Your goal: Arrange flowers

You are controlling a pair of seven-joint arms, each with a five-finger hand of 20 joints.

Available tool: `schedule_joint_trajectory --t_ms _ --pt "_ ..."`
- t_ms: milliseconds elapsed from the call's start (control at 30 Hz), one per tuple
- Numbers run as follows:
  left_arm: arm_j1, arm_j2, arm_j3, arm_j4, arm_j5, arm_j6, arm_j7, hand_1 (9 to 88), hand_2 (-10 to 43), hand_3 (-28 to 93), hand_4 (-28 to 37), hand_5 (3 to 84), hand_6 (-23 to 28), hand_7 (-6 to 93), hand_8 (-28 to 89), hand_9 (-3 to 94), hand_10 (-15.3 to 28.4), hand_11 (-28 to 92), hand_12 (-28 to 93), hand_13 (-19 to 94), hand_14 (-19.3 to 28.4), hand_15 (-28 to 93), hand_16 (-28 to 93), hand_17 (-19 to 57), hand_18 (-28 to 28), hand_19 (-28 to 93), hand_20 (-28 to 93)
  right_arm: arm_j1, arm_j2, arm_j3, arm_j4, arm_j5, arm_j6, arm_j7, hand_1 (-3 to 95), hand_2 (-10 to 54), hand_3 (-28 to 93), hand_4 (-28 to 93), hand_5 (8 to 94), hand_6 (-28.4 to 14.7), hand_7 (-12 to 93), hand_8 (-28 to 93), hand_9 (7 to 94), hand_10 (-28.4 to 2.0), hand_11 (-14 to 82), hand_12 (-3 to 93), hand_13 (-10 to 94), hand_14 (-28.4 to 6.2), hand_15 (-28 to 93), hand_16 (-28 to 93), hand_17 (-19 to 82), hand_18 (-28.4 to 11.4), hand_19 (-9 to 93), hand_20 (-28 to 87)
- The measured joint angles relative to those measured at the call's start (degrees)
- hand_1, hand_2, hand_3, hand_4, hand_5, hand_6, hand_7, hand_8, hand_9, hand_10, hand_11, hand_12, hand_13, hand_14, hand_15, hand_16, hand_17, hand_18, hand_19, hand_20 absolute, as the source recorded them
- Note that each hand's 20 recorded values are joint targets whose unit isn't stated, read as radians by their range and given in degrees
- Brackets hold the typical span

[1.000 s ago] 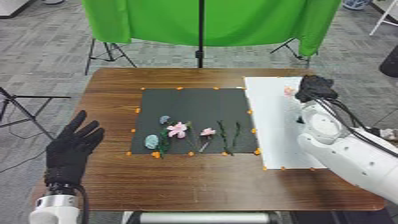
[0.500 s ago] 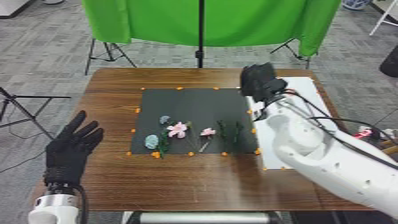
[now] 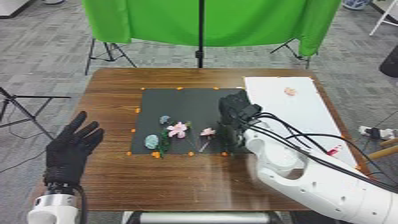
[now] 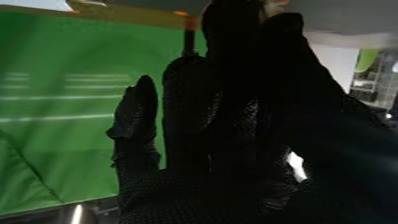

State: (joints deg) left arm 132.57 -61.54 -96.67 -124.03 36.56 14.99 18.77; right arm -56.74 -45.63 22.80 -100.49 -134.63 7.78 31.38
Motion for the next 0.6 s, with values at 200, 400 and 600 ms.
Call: schedule_joint_trajectory --t_ms 200,400,600 --pt "0.00 -0.05 0.00 0.00 0.02 -0.01 -0.01 21.3 7.0 80 -28.3 35.8 7.6 7.0 -8 31.8 19.6 23 10 20 27.2 55 -11 -8.4 28.4 58 0 -1.22 1.07 1.60 -0.51 -0.01 -5.31 -0.84 45.4 -9.5 76 -28 71.5 3.9 19 -7 77.7 -7.8 25.0 32.5 56 -7.5 76 22 16 -19.1 81 48" --pt "0.03 -0.05 0.01 0.00 0.00 0.00 0.28 21.3 7.0 80 -28.3 35.8 7.7 6.9 -8 31.8 19.6 23 10 20 27.2 55 -11 -8.4 28.4 58 0 -3.93 1.66 6.13 -2.29 0.95 -11.03 -2.55 33.3 -9.5 81 -28 64.1 2.0 18 -14 68.7 -11.0 41.2 19.6 53 -9.7 78 18 14 -20.3 79 51" --pt "0.31 0.05 0.13 0.00 -0.10 0.05 1.16 21.4 7.0 80 -28.3 35.8 7.7 7.0 -8 31.8 19.7 23 10 20 27.2 55 -11 -8.5 28.4 58 0 -4.52 3.13 7.16 -4.63 1.81 -10.44 -3.15 27.7 -9.5 78 -28 62.0 0.3 16 -13 65.3 -13.0 45.6 20.5 51 -12.0 81 19 13 -21.2 80 53"
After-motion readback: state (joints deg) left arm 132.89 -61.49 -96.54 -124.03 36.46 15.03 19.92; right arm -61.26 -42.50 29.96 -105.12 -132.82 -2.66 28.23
